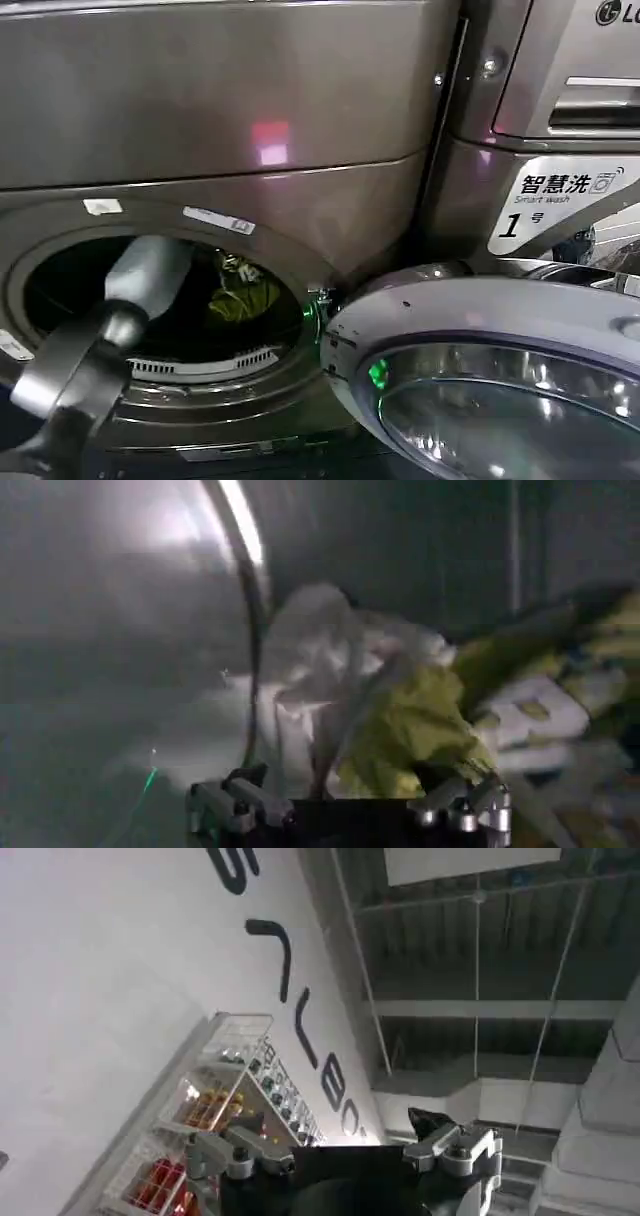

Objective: Grasp the clothes from the dryer.

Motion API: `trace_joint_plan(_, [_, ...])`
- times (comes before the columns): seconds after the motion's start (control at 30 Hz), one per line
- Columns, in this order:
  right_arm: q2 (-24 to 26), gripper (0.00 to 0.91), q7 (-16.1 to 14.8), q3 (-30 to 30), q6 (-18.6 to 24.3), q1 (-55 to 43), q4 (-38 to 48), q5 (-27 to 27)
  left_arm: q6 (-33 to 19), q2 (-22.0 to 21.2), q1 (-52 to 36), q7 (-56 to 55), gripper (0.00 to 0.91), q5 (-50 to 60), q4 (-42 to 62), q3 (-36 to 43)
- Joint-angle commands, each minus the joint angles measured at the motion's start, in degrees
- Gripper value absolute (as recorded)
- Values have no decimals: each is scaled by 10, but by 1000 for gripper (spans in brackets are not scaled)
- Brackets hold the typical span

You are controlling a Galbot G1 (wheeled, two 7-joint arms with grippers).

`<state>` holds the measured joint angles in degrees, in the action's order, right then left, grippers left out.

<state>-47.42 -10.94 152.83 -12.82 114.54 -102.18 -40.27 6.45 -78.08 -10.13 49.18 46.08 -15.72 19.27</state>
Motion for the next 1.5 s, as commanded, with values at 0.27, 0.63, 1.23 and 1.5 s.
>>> trace_joint_plan(0.27, [5, 907, 0, -15, 0, -12, -2, 10, -12, -23, -14, 31, 907, 1, 53, 77])
trace_joint_plan(0.63, [8, 907, 0, -21, 0, -16, -5, 14, -15, -21, -1, 38, 907, -9, 61, 85])
trace_joint_plan(1.23, [4, 907, 0, -9, 3, -3, -4, 12, -27, -15, 0, 54, 0, -22, 58, 84])
trace_joint_plan(1.5, [2, 907, 0, -6, 4, -1, -4, 11, -34, -7, 7, 41, 0, -67, 40, 61])
